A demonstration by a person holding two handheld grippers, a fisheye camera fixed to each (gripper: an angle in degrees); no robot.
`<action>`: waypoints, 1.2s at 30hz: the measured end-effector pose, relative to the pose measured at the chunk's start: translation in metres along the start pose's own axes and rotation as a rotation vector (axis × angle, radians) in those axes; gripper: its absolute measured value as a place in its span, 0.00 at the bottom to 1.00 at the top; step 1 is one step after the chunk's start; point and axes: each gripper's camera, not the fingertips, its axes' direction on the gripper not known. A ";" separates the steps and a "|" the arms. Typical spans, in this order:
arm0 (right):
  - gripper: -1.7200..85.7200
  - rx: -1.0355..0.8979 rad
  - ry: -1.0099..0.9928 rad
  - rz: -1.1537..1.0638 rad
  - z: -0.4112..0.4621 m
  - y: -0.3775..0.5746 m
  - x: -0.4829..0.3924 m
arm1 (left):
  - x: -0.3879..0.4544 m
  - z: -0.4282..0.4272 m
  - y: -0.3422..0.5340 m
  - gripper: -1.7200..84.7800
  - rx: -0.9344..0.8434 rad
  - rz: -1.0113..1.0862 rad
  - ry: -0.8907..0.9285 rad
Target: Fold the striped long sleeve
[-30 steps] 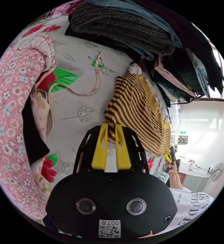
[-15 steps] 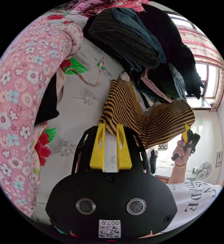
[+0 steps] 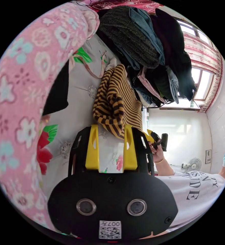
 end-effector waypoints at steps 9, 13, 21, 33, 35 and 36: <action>0.13 -0.114 -0.295 0.184 0.067 -0.016 0.048 | -0.009 0.013 -0.025 0.09 -0.005 0.016 0.073; 0.12 -0.085 -0.412 0.133 0.041 -0.014 0.040 | 0.021 0.004 -0.012 0.09 0.008 0.112 0.195; 0.09 0.096 -0.535 0.100 -0.077 0.044 0.053 | 0.164 0.057 0.033 0.09 -0.214 0.389 0.316; 0.09 0.695 -0.034 0.076 -0.404 0.193 0.090 | 0.490 0.370 0.154 0.08 -0.738 0.877 0.464; 0.09 0.815 0.087 0.223 -0.445 0.228 0.113 | 0.501 0.407 0.179 0.08 -0.765 0.883 0.386; 0.09 0.842 0.115 0.271 -0.451 0.237 0.122 | 0.494 0.423 0.194 0.07 -0.766 0.908 0.317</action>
